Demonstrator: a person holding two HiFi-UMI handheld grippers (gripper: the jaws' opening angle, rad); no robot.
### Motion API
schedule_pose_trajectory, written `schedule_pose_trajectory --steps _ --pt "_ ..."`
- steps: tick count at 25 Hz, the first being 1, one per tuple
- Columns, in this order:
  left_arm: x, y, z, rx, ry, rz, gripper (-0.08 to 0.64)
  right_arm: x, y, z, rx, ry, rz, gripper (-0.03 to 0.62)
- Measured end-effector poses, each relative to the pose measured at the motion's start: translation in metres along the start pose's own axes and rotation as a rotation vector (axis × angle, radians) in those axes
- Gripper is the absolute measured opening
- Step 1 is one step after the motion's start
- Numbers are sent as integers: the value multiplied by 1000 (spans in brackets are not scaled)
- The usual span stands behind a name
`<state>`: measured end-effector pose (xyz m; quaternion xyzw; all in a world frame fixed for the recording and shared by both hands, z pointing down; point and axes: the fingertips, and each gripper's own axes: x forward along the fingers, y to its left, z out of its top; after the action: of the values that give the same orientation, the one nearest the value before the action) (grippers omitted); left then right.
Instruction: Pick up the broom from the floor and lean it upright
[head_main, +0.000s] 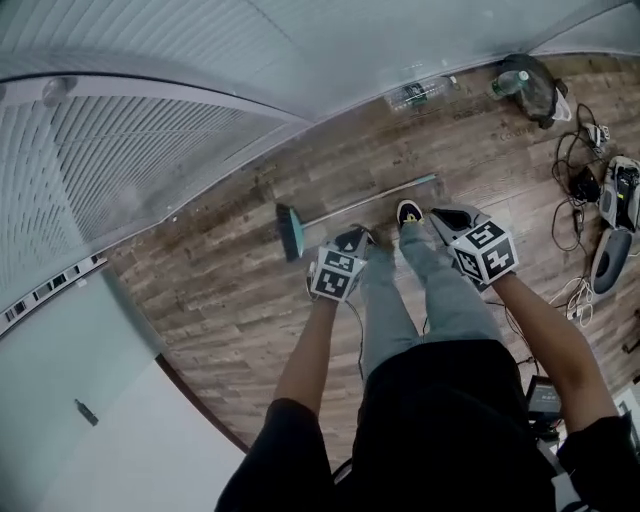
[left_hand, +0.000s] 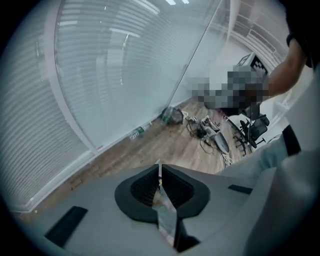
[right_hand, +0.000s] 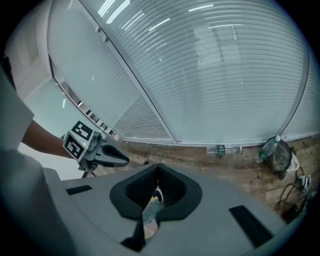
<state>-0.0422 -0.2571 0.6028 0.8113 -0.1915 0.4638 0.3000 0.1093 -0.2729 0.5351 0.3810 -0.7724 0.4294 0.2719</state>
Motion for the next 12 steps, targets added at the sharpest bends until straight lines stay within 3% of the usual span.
schedule_pose_trajectory --steps 2,4,9,12 --pt "28 10 -30 22 147 -34 23 26 -16 -10 50 13 -14 16" --pt "44 15 -55 60 227 -35 23 50 -24 -27 97 39 -19 16" --pt "87 57 -98 129 239 18 32 118 -35 -62 202 49 -26 16" --pt "125 84 -132 99 267 26 186 162 -43 -81 267 53 -37 17"
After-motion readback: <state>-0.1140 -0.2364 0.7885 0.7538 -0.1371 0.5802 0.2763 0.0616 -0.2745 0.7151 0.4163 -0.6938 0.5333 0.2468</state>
